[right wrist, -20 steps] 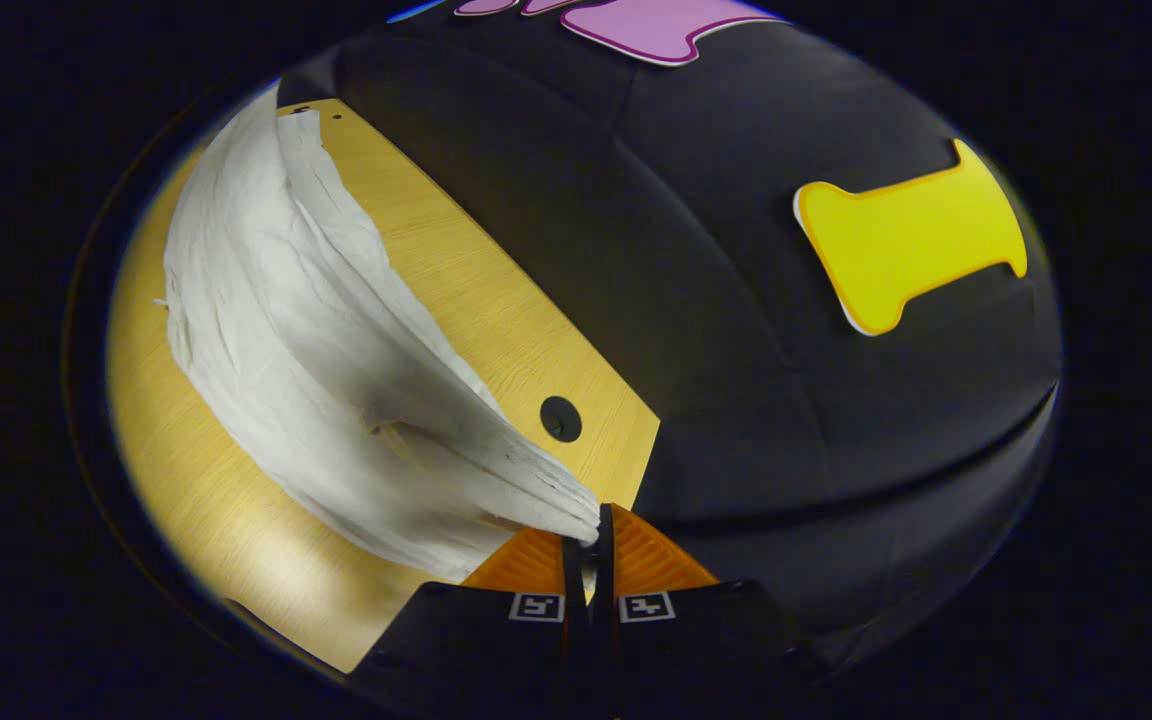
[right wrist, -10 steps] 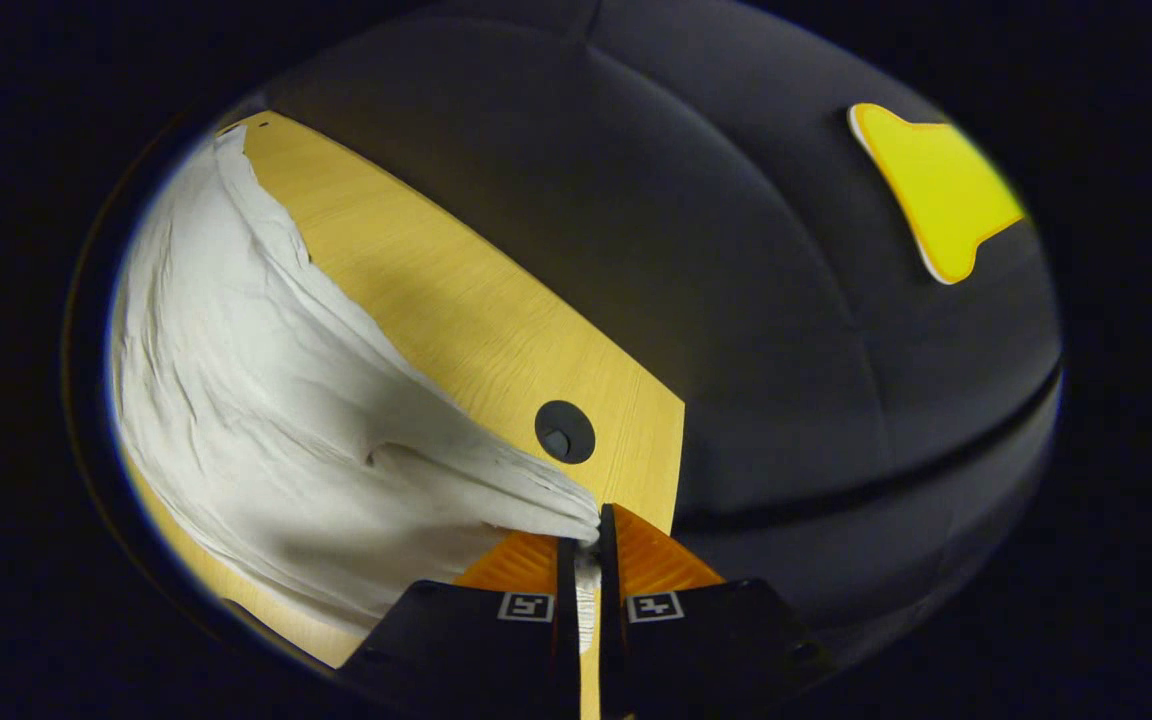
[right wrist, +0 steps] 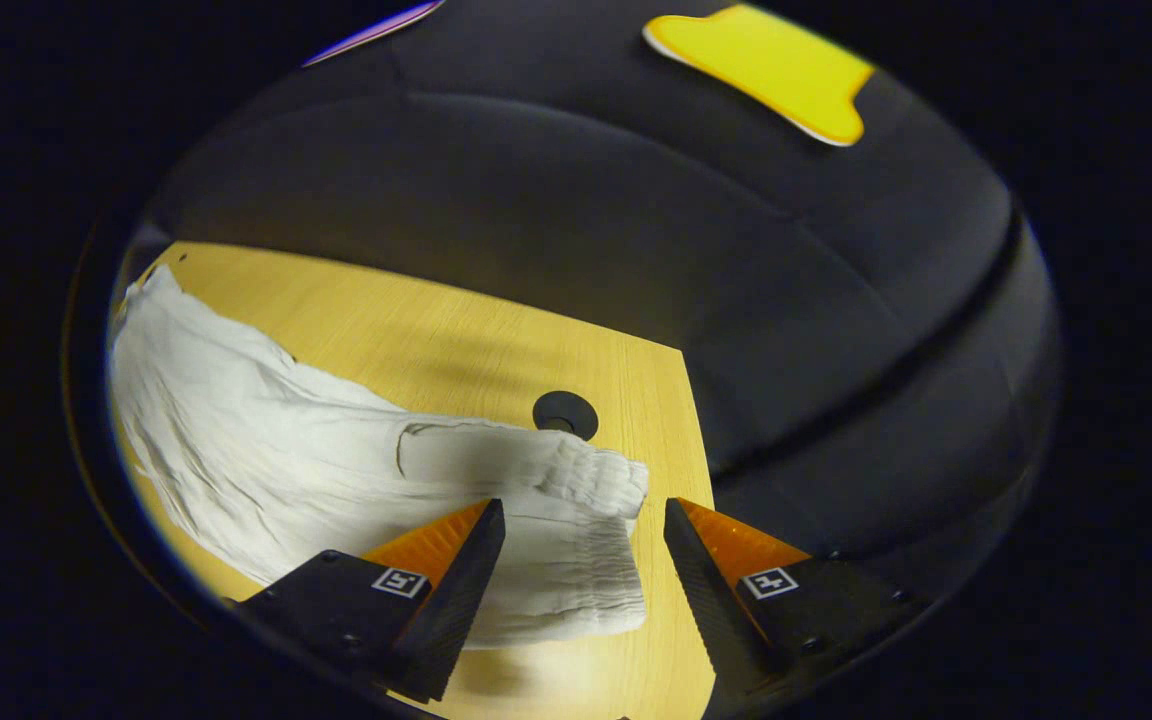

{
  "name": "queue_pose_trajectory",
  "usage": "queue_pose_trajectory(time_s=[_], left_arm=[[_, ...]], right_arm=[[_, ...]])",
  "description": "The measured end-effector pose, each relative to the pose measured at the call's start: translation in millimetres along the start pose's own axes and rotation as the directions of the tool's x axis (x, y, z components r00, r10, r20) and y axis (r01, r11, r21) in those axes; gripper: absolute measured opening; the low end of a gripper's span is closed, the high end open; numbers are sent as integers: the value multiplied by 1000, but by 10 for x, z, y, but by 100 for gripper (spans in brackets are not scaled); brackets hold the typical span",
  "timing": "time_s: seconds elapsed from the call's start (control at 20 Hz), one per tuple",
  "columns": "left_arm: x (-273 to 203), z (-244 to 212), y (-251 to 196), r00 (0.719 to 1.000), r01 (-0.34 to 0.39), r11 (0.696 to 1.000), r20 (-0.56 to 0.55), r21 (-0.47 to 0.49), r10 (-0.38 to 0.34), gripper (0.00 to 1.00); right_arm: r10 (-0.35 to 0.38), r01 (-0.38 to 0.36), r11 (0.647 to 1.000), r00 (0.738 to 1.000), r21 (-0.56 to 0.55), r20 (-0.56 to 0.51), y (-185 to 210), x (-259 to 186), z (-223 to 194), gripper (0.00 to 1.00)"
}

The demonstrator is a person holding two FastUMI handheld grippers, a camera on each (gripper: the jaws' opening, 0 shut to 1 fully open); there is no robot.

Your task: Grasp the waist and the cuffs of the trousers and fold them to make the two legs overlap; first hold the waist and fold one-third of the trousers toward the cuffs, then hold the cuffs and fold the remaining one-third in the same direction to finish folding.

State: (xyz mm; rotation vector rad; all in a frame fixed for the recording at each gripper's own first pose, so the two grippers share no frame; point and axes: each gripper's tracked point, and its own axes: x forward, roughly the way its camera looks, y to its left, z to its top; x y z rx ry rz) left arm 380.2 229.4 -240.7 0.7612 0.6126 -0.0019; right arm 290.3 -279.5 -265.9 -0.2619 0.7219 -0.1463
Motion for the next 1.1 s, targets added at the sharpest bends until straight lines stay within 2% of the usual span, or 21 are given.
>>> queue_pose_trajectory(time_s=[0.05,0.15,0.25,0.35,0.55,0.8,0.95,1.1], left_arm=[[-130,-21,20,1000,-8,998,6,-59,8,97],[-344,-56,57,999,-31,980,24,-196,37,97],[-644,-104,139,996,-59,944,41,-326,77,97],[-1006,-119,228,990,-80,901,68,-427,120,97],[-1767,-92,404,967,-153,857,105,-492,232,97],[-2444,-214,282,965,-157,800,83,-580,249,97],[-2670,-287,126,969,-147,757,62,-637,240,97],[-2707,-299,-15,974,-140,755,47,-641,221,97]], right_arm=[[1,-1,1000,1000,31,6,-5,-55,-25,98],[49,-51,991,999,121,21,91,-149,-59,98],[77,-84,973,996,215,39,130,-221,-102,98],[72,-85,952,996,293,55,101,-254,-123,98],[12,-33,895,999,445,49,-96,-272,-288,98],[-2,6,803,1000,596,-6,-174,-46,-649,99],[6,15,771,999,637,-31,-152,12,-775,99],[0,8,756,1000,655,-12,-151,31,-775,99]])
